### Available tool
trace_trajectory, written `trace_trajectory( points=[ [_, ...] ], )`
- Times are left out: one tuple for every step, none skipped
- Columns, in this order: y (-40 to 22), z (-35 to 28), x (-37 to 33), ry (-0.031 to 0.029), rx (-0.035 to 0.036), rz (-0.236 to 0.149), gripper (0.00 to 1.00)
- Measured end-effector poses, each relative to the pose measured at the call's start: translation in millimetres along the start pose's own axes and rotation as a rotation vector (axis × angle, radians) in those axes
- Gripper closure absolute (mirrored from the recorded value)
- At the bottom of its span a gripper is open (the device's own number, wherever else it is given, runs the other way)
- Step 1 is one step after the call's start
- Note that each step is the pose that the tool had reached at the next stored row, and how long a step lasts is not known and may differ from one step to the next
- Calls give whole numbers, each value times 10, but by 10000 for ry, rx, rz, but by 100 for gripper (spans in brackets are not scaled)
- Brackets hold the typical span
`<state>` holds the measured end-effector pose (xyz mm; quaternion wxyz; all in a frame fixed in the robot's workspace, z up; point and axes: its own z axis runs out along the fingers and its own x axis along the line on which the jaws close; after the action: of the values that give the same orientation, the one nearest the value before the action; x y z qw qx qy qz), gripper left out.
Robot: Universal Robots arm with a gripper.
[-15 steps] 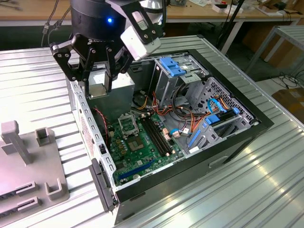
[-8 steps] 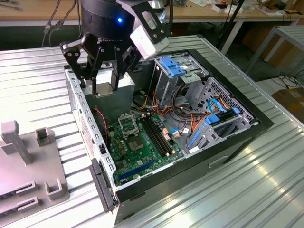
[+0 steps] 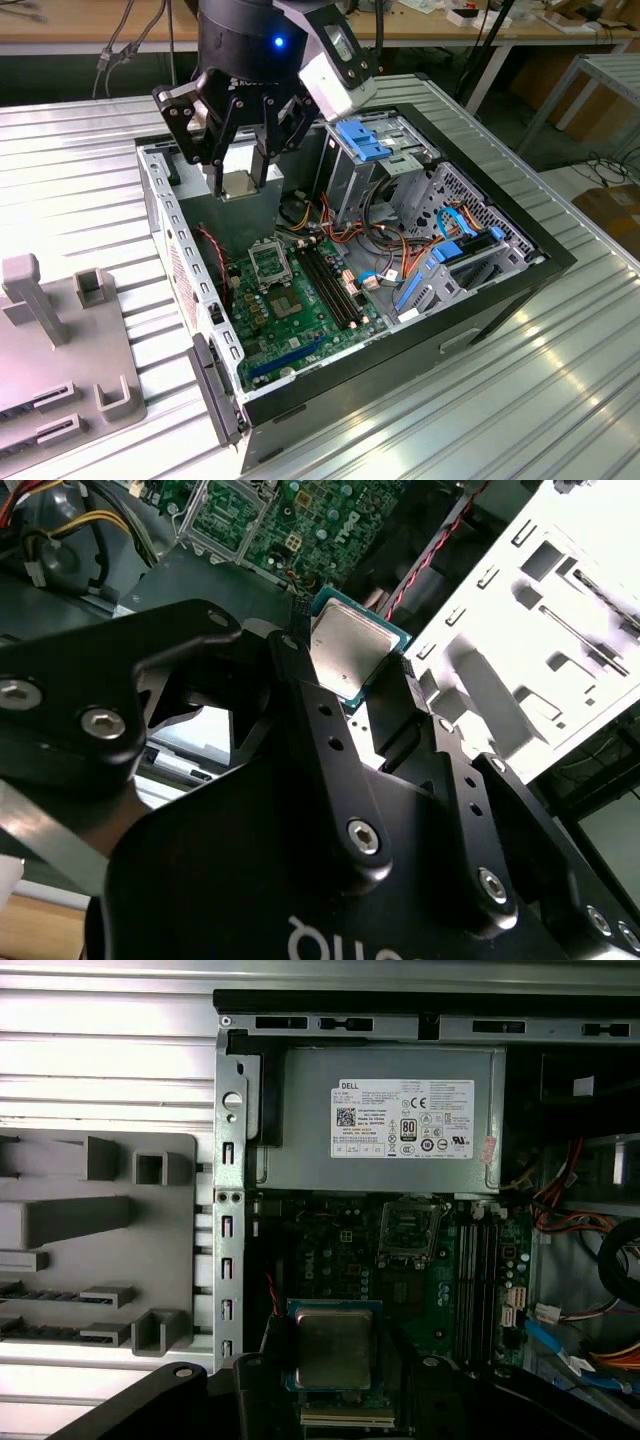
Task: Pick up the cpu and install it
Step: 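Pick up the cpu and move it towards the insertion slot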
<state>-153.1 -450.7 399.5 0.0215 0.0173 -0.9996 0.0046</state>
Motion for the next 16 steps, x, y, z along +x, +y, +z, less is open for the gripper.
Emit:
trace_trajectory(
  points=[
    [-1,0,-4,0,0,0,53],
    [-1,0,-6,0,0,1,53],
    [0,0,-7,-1,0,2,53],
    [0,0,-8,0,0,1,53],
    [0,0,-10,0,0,0,53],
    [0,0,-11,0,0,0,53],
    [0,0,-11,0,0,1,53],
    [0,0,-11,0,0,0,53],
    [0,0,-11,0,0,0,53],
    [0,0,-11,0,0,0,53],
    [0,0,-11,0,0,1,53],
    [0,0,-12,-1,-1,0,53],
    [-1,0,-17,-1,0,-1,53],
    [-1,-1,-23,-1,0,-1,53],
    [-1,-1,-28,0,0,0,53],
    [-1,-1,-34,0,0,0,53]
  ],
)
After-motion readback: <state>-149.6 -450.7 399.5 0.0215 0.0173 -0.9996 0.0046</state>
